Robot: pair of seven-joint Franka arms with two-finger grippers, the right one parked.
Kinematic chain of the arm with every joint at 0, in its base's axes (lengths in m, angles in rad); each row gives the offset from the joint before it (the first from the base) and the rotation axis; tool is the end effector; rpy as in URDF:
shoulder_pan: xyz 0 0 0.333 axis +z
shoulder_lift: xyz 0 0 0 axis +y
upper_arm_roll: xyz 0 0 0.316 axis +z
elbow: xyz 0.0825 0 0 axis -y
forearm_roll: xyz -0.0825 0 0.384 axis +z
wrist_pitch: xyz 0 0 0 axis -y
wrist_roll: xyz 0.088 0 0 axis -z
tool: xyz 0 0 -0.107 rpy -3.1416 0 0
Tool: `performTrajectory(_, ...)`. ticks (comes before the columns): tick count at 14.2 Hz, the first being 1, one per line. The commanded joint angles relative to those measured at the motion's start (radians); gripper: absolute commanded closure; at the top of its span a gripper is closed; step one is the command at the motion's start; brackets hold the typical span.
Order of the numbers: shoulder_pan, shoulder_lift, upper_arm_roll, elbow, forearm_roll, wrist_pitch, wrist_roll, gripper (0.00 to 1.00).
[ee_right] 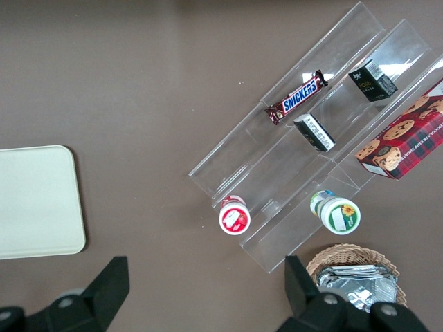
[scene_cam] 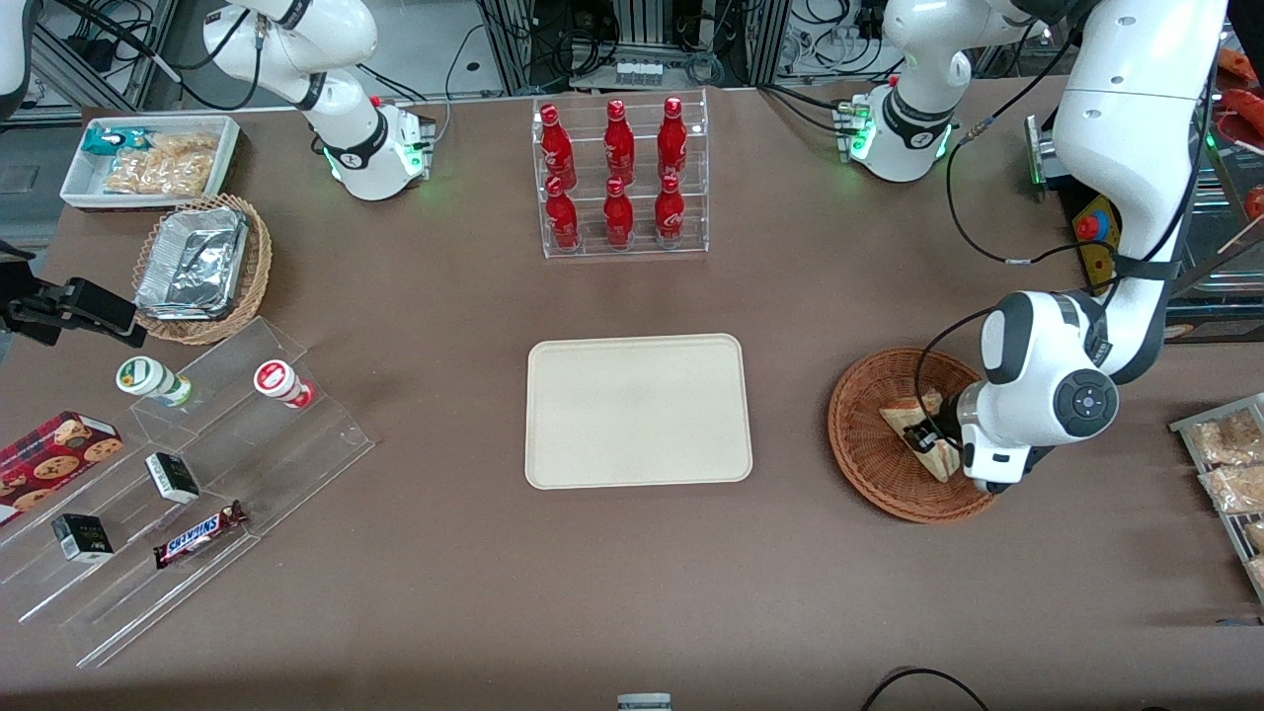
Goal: Place sandwich from basket to tray
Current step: 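Close the left gripper on the sandwich and lift it from the basket, then carry the held sandwich over the cream tray with the left gripper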
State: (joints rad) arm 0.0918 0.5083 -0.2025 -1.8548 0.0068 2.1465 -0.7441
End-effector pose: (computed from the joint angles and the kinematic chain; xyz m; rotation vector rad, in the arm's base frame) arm 0.6150 -0.0621 0.2359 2.9601 0.9874 -0.3559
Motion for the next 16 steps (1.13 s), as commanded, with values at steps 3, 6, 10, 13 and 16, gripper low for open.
performTrajectory(3,-0.02,-0.034,-0.027,0.051,0.002,-0.008,-0.008,0.91)
performTrajectory(6,-0.09,-0.034,-0.107,0.17,-0.004,-0.069,-0.021,0.91)
performTrajectory(10,-0.269,0.002,-0.135,0.22,0.007,-0.06,-0.018,0.9)
performTrajectory(13,-0.395,0.065,-0.134,0.236,0.008,0.004,-0.059,0.88)
performTrajectory(16,-0.46,0.114,-0.126,0.261,0.05,0.043,-0.118,0.86)
